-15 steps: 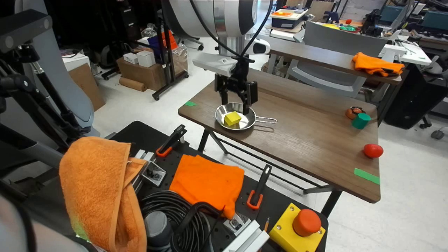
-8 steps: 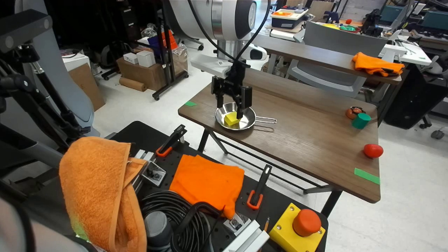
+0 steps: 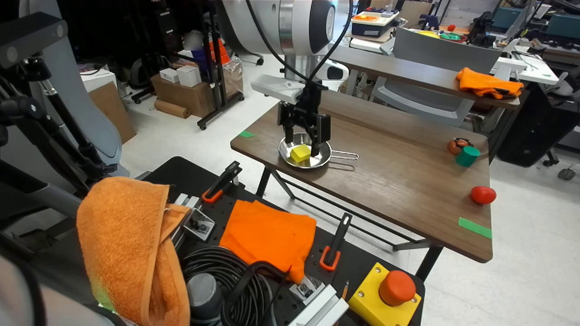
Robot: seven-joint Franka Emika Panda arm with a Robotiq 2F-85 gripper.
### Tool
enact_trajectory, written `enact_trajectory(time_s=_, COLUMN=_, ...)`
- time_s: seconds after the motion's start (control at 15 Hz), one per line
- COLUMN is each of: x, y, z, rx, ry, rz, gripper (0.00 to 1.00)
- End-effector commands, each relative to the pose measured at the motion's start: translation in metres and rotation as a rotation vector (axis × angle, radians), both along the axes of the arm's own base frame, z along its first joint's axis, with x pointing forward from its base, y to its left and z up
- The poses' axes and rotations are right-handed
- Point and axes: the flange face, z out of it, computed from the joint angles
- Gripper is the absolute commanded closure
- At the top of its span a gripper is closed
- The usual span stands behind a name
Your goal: Put the yellow block on the silver pan then remove it from the pan
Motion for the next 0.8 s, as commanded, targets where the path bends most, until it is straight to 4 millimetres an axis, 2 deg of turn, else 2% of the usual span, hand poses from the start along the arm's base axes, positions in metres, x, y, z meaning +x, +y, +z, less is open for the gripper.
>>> enact_trajectory(time_s=0.0, x=0.0063, y=-0.0036, z=0.0034, rx=-0.030, ry=-0.004, rz=0.001, gripper=0.00)
enact_trajectory(time_s=0.73, x=0.0097, y=-0.0017, z=0.0018, rx=-0.107, ry=-0.027, rz=-0.032, gripper=0.00)
